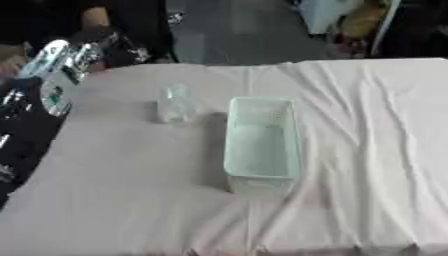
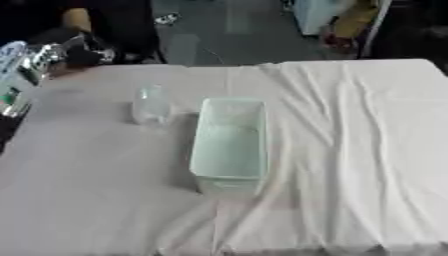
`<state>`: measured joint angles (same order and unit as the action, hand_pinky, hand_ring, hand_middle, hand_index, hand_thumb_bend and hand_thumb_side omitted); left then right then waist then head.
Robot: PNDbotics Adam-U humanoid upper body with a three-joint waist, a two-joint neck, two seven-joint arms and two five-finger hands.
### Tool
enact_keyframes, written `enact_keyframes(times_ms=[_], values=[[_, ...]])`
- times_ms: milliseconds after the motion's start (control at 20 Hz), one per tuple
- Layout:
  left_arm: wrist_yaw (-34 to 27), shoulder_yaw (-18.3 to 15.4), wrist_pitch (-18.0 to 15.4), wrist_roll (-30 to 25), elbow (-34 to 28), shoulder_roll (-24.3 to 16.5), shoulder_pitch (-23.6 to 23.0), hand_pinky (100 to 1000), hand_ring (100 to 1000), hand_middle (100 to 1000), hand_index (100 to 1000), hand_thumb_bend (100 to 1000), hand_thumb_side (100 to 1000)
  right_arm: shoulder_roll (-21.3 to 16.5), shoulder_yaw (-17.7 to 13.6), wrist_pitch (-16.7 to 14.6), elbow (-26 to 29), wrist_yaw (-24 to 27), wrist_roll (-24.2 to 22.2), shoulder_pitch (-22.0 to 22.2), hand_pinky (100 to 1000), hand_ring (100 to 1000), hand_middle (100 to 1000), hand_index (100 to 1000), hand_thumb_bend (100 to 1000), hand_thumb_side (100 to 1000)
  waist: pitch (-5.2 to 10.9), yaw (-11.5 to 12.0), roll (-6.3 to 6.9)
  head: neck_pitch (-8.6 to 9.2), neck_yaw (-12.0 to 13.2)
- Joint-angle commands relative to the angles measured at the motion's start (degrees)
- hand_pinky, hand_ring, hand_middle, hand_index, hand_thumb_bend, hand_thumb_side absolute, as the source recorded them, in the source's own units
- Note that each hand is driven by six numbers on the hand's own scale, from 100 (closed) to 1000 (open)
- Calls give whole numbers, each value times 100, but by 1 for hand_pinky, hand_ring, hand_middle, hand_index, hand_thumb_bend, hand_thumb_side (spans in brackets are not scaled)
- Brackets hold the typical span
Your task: Pick up objects on the table and place them in the box.
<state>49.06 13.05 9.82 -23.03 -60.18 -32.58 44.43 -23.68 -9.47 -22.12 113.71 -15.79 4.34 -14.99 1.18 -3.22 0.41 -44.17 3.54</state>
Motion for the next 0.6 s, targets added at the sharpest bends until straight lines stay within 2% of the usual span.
enact_keyframes(times_ms=[50, 150, 300, 600], values=[[144, 65, -160, -49, 67, -53, 154, 697, 681, 714, 840, 758, 920, -100, -10, -9, 89, 28, -29, -74, 704, 841, 916, 953, 100, 463, 48, -9, -2, 5, 55], [241, 132, -254, -75, 181, -42, 178, 700, 681, 703, 841, 785, 904, -103, -3, -10, 89, 32, -37, -74, 704, 841, 916, 953, 100, 464, 49, -11, -1, 5, 59], [410, 204, -439, -159, 359, -14, 225, 715, 694, 712, 851, 875, 857, -107, -1, -13, 89, 39, -45, -73, 704, 841, 916, 953, 100, 465, 48, -11, 0, 5, 53], [529, 313, -792, -254, 234, 19, 286, 749, 729, 737, 860, 917, 827, -115, 4, -16, 89, 45, -57, -71, 705, 841, 916, 953, 100, 464, 46, -8, 0, 5, 55]])
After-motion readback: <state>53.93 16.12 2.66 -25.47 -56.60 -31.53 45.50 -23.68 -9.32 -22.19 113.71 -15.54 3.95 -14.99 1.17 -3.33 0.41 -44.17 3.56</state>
